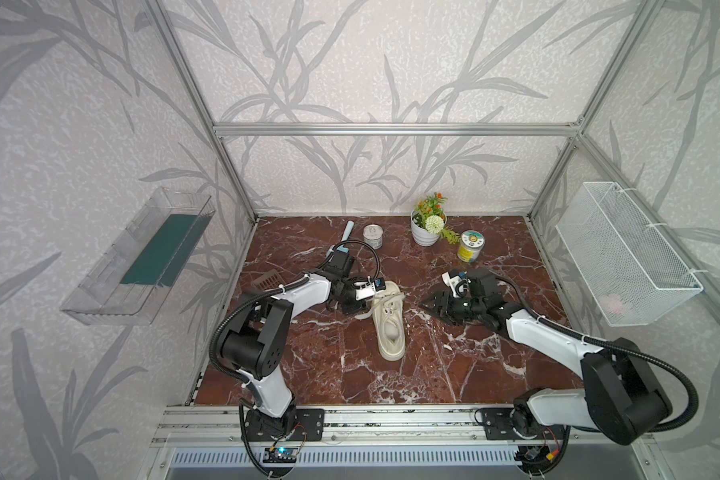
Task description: Tie the shoes
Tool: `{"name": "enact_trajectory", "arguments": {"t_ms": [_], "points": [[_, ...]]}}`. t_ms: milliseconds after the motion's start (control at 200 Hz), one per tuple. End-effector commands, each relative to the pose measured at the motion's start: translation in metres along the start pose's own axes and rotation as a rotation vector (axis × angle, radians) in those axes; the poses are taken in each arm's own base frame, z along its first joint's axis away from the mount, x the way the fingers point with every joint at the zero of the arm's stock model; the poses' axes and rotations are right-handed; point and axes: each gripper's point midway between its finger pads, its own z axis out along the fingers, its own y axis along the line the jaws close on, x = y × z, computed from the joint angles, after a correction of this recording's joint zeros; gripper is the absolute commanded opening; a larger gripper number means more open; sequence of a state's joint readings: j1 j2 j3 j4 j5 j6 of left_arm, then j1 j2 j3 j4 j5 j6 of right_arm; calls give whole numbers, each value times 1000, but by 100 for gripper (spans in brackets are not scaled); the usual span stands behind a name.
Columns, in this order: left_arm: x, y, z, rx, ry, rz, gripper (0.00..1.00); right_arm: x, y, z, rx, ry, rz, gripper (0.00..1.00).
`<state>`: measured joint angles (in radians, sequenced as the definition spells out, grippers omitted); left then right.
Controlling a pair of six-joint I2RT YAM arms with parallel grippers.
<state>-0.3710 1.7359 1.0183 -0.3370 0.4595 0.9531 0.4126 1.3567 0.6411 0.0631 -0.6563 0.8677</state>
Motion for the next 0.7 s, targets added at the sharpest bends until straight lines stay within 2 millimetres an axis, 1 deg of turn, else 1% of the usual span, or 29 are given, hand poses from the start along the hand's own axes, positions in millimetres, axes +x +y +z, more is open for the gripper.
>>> {"name": "enact_trajectory", "arguments": {"t_ms": [0,115,325,385,485,515,545,625,695], "points": [[-10,12,0,-28,-36,70,41,-3,9,1,-30,-1,-25,55],[-9,15,2,-24,-33,71,40,-2,8,2,-27,-2,-17,55],[-13,8,6,33,-56,72,30,-2,8,4,-30,-5,-16,55],[-14,7,5,39,-55,73,24,-4,11,5,-36,-7,-17,55],[-16,7,1,41,-52,70,5,-5,15,7,-45,-5,-25,55],[-16,8,-1,37,-51,69,2,-6,17,8,-52,-6,-27,55],[-17,8,-3,33,-53,71,0,-7,20,9,-58,-6,-28,55],[-20,8,-8,21,-59,76,0,-10,26,15,-79,-3,-31,54],[-23,7,-13,16,-69,81,0,-12,33,20,-97,5,-36,51]]}}
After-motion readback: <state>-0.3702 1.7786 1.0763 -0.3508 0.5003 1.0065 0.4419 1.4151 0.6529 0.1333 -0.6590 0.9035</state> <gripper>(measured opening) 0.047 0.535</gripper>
